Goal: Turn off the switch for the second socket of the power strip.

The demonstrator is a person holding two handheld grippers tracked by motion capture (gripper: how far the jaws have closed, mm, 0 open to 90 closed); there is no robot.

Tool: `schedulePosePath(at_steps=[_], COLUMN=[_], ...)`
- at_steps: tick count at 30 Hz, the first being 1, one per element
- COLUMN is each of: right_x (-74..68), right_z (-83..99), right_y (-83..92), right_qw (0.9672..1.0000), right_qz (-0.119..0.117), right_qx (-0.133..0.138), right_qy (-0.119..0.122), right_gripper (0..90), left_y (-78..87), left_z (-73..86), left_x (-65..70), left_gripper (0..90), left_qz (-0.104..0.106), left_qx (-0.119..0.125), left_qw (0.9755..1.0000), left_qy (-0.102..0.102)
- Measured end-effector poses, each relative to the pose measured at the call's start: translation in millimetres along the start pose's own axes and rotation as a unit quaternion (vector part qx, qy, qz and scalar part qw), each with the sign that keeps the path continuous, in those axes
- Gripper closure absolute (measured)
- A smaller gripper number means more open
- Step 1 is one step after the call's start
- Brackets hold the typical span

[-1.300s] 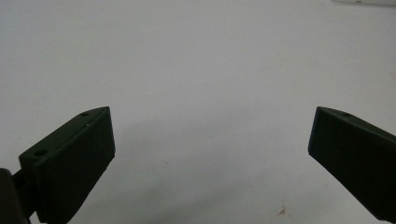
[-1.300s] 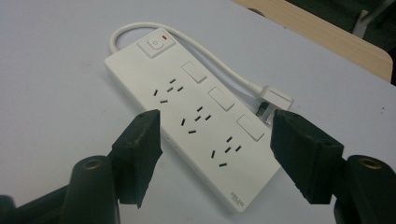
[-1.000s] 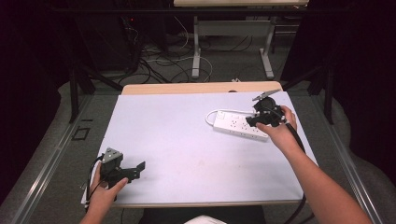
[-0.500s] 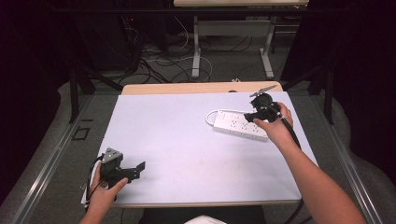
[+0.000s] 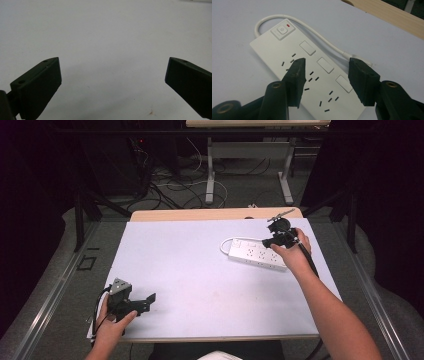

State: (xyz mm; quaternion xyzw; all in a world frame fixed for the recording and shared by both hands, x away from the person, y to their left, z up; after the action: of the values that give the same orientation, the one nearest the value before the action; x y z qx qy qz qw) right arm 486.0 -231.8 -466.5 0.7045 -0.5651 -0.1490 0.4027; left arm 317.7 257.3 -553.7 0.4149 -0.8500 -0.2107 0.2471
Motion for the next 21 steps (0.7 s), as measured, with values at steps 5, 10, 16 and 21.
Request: schedulePosePath(at_steps=[5,10,16,21], right_x=[-1.0,-3.2,-5.6,-5.0], right_z=[-1.6,-2.6,-3.2,-2.8], right_y=[-9.1,-17.4,-27.7,-32.9], right_qw=[0.9997,0.9994,0.9987,0.9975], right_qz=[-0.003,-0.002,0.007,0.014], right_qx=[-0.017,-0.025,-0.037,-0.028], right_qy=[-0.015,-0.025,-0.033,-0.062], right_gripper=[54.0,54.2,56.9,61.0], left_y=[0.0,-0.3,0.2,0.1], left_z=[0.0,0.1,0.1,0.3], left_x=[-0.3,-0.3,-0.8,-0.8], left_gripper=[0.7,0.7,0.6,0.7], left_qz=[0.001,0.001,0.004,0.004], left_qx=[0.0,-0.001,-0.005,-0.005], left_qw=[1.0,1.0,1.0,1.0], left_qy=[-0.001,0.0,-0.001,0.0])
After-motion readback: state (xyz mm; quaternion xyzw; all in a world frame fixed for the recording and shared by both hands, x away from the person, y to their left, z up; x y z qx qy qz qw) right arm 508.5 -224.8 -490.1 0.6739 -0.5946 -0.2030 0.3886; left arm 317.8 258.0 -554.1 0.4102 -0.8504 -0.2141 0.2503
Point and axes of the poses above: each handheld gripper's, and its own axes: y roughly backward along the jaws, z roughly out of its underside, x roughly to its right, the point moved 1 cm from there along -y, roughly forward along the jaws, and after that the axes turned 11 degrees about z, right-handed, at the moved point
